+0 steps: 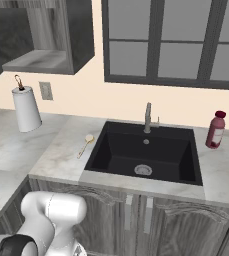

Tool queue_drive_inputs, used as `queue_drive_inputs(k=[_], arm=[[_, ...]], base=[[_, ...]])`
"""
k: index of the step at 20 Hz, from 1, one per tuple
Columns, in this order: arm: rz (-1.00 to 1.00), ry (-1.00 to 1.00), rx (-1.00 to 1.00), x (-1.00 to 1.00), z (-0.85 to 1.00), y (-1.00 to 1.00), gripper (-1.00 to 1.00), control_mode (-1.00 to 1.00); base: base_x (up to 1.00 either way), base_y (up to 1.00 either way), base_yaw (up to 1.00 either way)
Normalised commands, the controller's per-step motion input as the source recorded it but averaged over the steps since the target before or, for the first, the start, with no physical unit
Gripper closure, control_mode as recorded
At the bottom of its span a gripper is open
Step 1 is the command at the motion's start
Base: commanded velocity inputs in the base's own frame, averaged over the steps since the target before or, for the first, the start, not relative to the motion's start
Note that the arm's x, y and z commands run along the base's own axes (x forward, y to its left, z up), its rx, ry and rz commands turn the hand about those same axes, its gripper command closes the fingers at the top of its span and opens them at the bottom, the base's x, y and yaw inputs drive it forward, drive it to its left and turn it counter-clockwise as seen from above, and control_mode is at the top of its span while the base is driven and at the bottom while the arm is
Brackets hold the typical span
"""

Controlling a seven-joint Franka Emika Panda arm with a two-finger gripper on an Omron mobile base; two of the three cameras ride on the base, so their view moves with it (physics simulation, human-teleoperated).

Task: Open the cabinet. Pick the dish brush and place it next to the sink. Then close the cabinet.

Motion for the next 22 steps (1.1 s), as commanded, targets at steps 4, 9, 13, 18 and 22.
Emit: queue_drive_inputs(k=[4, 9, 13, 18, 22], arm=[[0.00, 0.05, 0.00, 0.35, -0.14, 0.01, -1.00, -1.00], [0.00, 0.06, 0.00, 0.45, -0.11, 0.03, -1.00, -1.00], [0.03, 0.00, 0.00, 0.17, -0.03, 0.22, -1.00, -1.00], [0.04, 0.00, 0.00, 0.01, 0.00, 0.24, -1.00, -1.00], [0.01, -0.01, 0.00, 0.00, 0.00, 0.23, -1.00, -1.00]], base=[[0.00, 0.00, 0.00], [0.00, 0.00, 0.00], [0.00, 0.00, 0.00], [0.00, 0.00, 0.00], [0.00, 0.00, 0.00]])
